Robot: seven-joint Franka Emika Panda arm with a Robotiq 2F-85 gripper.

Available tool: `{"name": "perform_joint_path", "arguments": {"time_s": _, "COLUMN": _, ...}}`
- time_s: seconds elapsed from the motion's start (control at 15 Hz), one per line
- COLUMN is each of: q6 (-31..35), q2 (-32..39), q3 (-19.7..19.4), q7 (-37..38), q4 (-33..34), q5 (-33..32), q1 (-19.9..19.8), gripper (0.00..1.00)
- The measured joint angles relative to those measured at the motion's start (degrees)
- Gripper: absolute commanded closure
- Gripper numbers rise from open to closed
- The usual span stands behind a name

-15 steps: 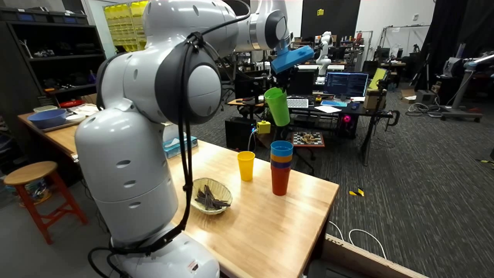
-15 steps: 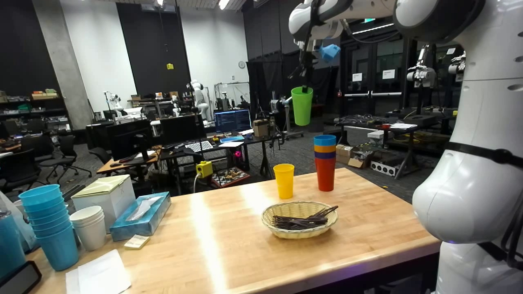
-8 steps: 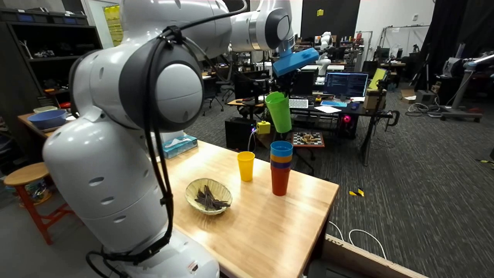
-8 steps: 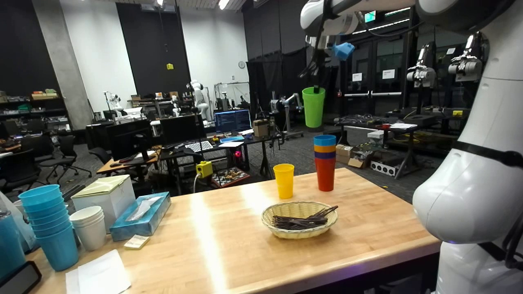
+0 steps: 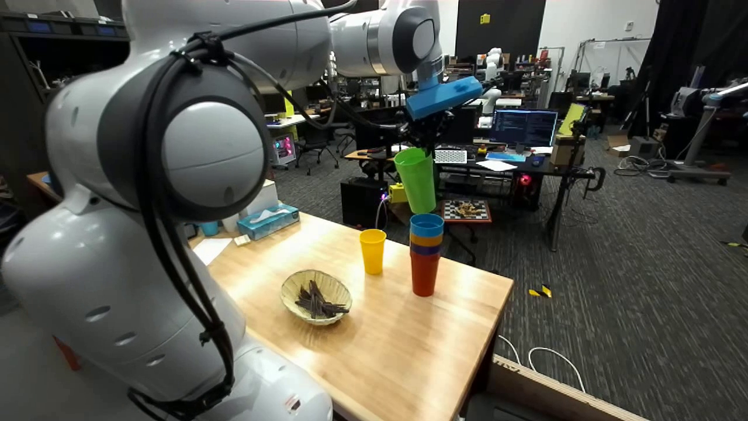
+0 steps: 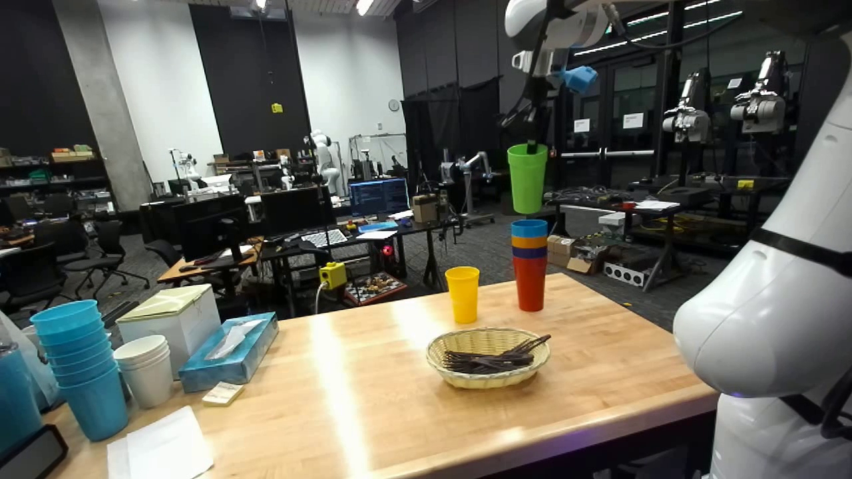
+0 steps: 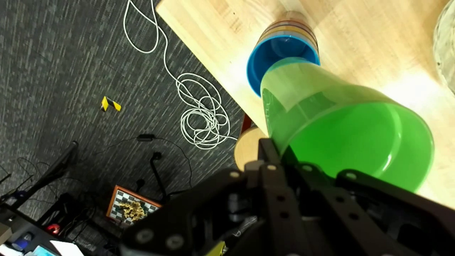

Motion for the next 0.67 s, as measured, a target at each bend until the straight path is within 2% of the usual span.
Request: {"name": "perform_joint_path", "arguments": {"time_s": 0.67, "q6": 4.23, "q2": 0.68, "q3": -1.61, "q7": -2.48, "q4": -4.09, "q5": 0.01, "q1": 1.57, "gripper": 0.99}}
